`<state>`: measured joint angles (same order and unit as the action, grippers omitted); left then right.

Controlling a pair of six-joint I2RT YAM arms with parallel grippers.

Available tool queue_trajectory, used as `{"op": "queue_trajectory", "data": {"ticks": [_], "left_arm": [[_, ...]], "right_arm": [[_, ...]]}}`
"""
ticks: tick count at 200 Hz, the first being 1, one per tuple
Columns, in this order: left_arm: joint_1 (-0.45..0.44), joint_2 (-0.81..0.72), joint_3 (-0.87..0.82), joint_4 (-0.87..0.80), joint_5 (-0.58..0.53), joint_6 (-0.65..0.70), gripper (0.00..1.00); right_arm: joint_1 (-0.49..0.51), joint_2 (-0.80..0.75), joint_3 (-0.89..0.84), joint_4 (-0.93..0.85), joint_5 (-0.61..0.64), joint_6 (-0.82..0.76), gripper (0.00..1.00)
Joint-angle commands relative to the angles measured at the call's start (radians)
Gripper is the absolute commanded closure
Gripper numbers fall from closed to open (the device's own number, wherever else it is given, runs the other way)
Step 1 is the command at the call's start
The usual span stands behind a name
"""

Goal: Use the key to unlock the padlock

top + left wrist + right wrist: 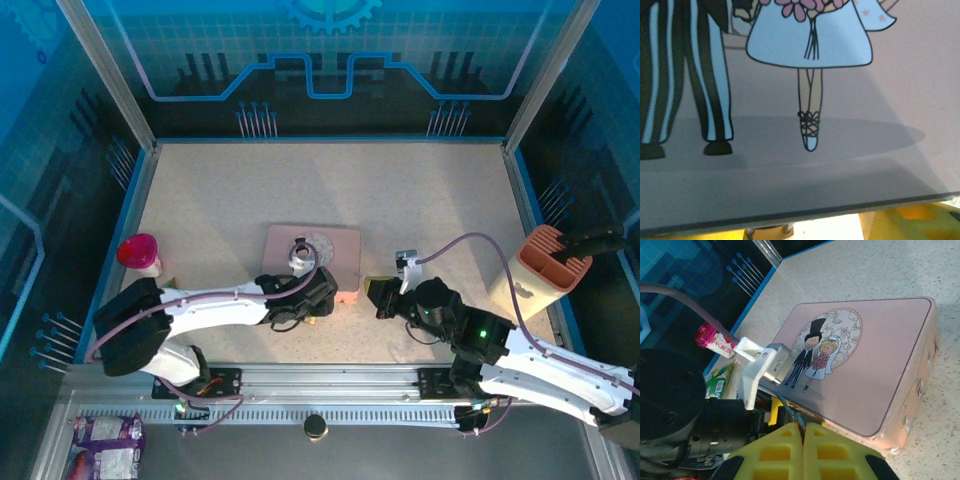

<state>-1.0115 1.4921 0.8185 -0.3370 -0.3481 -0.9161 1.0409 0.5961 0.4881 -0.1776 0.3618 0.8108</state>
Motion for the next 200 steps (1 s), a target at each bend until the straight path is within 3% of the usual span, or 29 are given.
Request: {"op": "queue_trajectory", "data": {"ticks": [1,26,49,74,117,149,169,200], "left_arm": [[0.035,0.066,0.088,0.073,-0.040,0.035,0.43],[0.085,0.158,0.170,0.099,-0.014,0.069,0.44],[0.132,0.230,0.216,0.196,0.106,0.133,0.42],[0.134,0.220,0.235,0.184,0.106,0.180,0.38],[0.133,0.018,0.007,0.318,0.159,0.234,0.27],[0.136,-0.135,-0.261,0.615,0.209,0.257,0.21],[0.135,-0.152,-0.369,0.815,0.260,0.279,0.21],[0.137,-0.098,-0.381,0.885,0.260,0.285,0.24]], "right_arm": [[0.012,-0.027,-0.011,-0.048,0.062,0.015,1.00],[0.012,-0.035,-0.003,-0.117,0.110,0.054,1.00],[0.010,-0.039,-0.001,-0.151,0.131,0.086,1.00],[0.006,-0.036,0.009,-0.171,0.130,0.117,1.00],[0.006,-0.009,-0.016,-0.113,0.096,0.128,1.00],[0.009,0.032,-0.025,-0.058,0.067,0.128,1.00],[0.009,0.061,-0.015,-0.032,0.051,0.131,1.00],[0.009,0.098,0.004,-0.014,0.035,0.124,1.00]]}}
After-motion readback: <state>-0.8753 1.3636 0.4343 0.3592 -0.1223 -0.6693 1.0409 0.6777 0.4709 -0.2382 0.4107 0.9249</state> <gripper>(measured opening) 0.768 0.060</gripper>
